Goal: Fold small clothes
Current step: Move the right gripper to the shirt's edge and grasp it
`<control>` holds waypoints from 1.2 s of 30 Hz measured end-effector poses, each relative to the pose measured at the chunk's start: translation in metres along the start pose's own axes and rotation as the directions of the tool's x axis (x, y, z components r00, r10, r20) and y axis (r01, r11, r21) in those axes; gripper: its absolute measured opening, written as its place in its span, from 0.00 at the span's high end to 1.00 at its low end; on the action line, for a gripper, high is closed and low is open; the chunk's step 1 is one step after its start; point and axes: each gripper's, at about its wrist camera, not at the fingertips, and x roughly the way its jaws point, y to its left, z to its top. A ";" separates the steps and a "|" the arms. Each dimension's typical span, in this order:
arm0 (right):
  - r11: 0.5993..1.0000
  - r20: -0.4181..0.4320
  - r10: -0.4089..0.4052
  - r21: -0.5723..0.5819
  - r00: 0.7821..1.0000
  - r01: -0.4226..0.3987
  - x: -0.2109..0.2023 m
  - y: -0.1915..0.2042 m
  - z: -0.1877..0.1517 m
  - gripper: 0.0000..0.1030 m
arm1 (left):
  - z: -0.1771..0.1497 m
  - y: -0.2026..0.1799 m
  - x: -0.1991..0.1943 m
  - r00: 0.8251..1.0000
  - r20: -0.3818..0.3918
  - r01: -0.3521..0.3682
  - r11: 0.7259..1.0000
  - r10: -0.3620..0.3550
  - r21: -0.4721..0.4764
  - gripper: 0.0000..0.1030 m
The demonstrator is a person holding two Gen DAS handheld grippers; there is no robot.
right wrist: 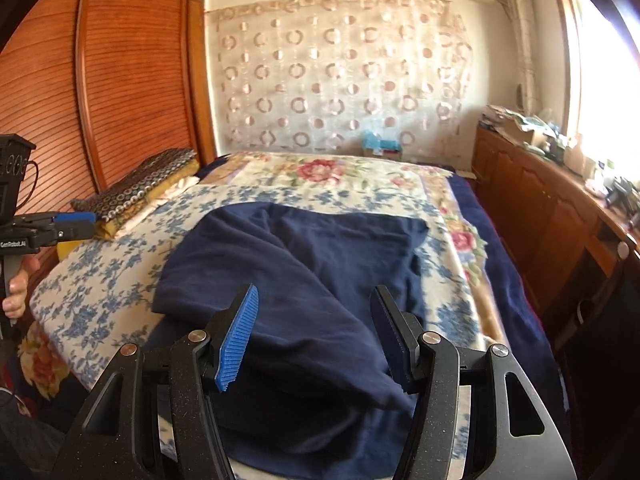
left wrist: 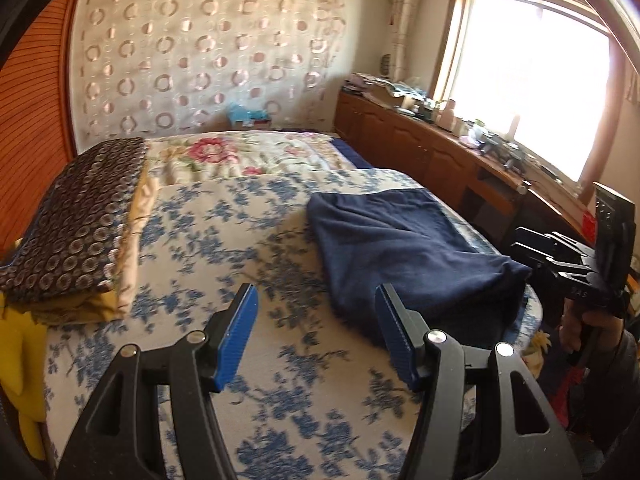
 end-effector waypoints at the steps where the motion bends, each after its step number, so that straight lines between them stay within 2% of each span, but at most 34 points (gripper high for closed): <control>1: 1.000 -0.003 0.007 -0.008 1.000 -0.007 0.003 0.004 0.001 0.42 | -0.001 0.002 0.000 1.000 -0.001 -0.009 1.000 0.009 0.001 0.42; 7: 0.995 -0.031 0.060 -0.071 0.998 -0.062 0.025 0.033 0.013 0.42 | -0.009 0.016 -0.002 1.000 -0.007 -0.017 1.000 0.017 -0.018 0.42; 14: 0.975 -0.100 0.110 -0.184 0.989 -0.127 0.062 0.075 0.022 0.42 | -0.018 0.029 -0.001 0.999 -0.024 -0.036 0.999 0.035 -0.033 0.42; 18: 0.949 -0.160 0.161 -0.245 0.974 -0.197 0.081 0.104 0.022 0.42 | -0.020 0.032 0.000 0.999 -0.029 -0.041 0.998 0.040 -0.038 0.42; 21: 0.931 -0.201 0.165 -0.291 0.966 -0.219 0.095 0.120 0.017 0.42 | -0.020 0.034 -0.002 0.999 -0.024 -0.043 0.998 0.042 -0.041 0.42; 24: 0.913 -0.259 0.188 -0.309 0.947 -0.266 0.109 0.135 0.012 0.42 | -0.020 0.036 -0.004 0.999 -0.020 -0.043 0.998 0.042 -0.041 0.42; 29: 0.887 -0.348 0.146 -0.369 0.926 -0.278 0.132 0.152 -0.001 0.42 | -0.021 0.035 -0.003 0.999 -0.026 -0.040 0.998 0.039 -0.041 0.42; 33: 0.885 -0.363 0.115 -0.386 0.925 -0.261 0.141 0.147 -0.007 0.42 | -0.023 0.032 0.000 0.999 -0.031 -0.029 0.999 0.028 -0.042 0.42; 34: 0.887 -0.364 0.120 -0.378 0.924 -0.264 0.143 0.146 -0.006 0.43 | -0.024 0.031 0.001 0.999 -0.033 -0.027 0.999 0.025 -0.041 0.42; 36: 0.888 -0.352 0.100 -0.391 0.931 -0.243 0.142 0.144 -0.007 0.55 | -0.025 0.029 0.003 0.999 -0.036 -0.022 0.999 0.020 -0.037 0.42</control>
